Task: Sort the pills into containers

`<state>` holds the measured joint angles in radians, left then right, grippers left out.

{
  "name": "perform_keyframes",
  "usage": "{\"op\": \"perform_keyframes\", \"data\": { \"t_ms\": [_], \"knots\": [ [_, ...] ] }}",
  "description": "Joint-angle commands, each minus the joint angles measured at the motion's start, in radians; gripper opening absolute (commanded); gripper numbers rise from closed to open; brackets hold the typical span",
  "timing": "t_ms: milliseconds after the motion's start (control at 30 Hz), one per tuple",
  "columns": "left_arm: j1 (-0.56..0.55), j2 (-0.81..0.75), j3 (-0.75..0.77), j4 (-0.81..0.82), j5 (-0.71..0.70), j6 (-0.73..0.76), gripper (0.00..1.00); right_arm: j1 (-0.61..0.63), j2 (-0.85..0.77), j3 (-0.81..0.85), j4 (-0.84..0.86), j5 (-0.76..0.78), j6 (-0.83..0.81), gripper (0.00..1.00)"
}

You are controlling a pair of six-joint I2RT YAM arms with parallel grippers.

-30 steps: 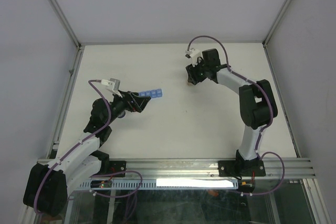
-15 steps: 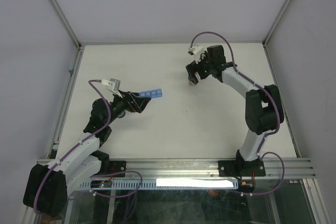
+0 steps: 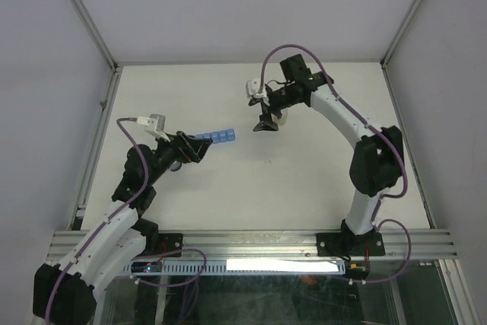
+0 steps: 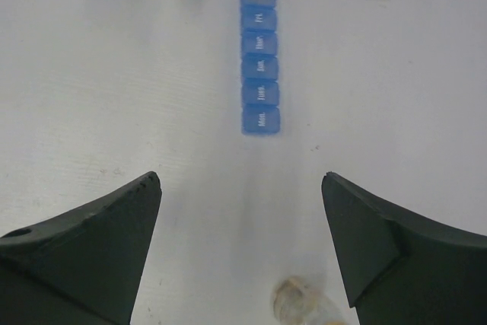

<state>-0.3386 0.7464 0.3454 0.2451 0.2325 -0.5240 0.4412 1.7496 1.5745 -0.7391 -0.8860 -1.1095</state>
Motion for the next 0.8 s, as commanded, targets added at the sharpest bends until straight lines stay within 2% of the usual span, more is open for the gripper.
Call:
{"op": "perform_keyframes", "data": {
  "t_ms": [0, 133, 333, 767],
  "knots": [
    [0.007, -0.138, 0.053, -0.071, -0.083, -0.027, 0.95, 0.066, 0.181, 0.146, -0.248, -0.06, -0.295, 0.9],
    [0.007, -0.218, 0.043, -0.124, -0.165, -0.019, 0.95, 0.136, 0.304, 0.241, -0.141, 0.087, -0.192, 0.89],
    [0.007, -0.26, 0.033, -0.149, -0.211, -0.01, 0.95, 0.165, 0.476, 0.417, -0.131, 0.138, -0.109, 0.85],
    [0.007, -0.269, 0.033, -0.162, -0.223, -0.002, 0.95, 0.217, 0.623, 0.492, -0.029, 0.246, 0.031, 0.79]
  ]
}}
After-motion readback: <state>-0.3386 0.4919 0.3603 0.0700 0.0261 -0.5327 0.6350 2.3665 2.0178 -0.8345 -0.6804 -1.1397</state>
